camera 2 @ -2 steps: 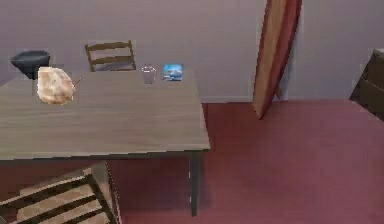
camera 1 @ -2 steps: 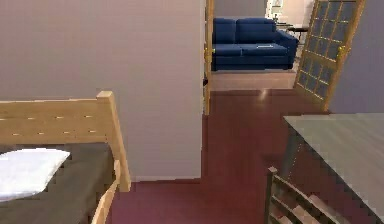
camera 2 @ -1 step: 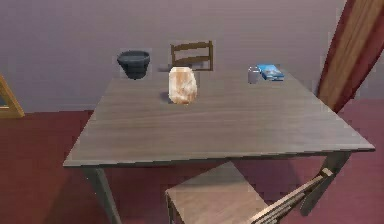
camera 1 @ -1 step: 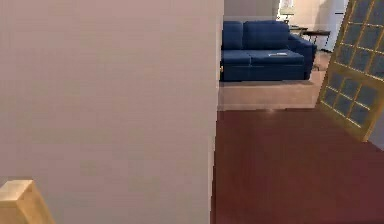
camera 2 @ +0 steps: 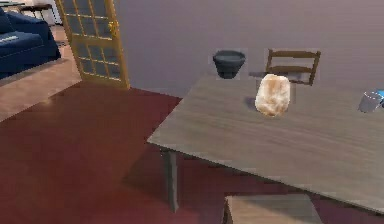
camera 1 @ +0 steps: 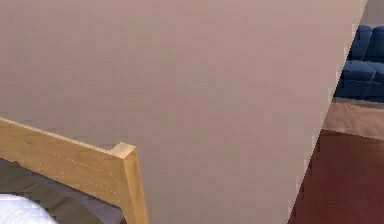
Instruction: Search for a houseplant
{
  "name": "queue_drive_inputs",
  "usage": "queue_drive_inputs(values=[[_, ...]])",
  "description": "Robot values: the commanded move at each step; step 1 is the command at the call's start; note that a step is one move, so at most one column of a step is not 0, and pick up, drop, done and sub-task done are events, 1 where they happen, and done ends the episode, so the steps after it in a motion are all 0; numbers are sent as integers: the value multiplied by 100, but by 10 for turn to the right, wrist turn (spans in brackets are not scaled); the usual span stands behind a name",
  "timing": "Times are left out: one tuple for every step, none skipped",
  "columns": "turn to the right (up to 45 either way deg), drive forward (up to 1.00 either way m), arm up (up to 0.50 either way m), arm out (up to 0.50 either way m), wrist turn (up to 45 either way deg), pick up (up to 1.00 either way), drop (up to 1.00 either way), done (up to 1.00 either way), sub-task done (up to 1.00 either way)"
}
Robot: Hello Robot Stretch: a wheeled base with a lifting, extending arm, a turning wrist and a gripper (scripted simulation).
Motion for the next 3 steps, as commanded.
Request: queue_drive_inputs(values=[[0,5,0,0,0,0,0,0,0],[450,0,0,0,0,0,0,0,0],[240,0,0,0,0,0,0,0,0]])
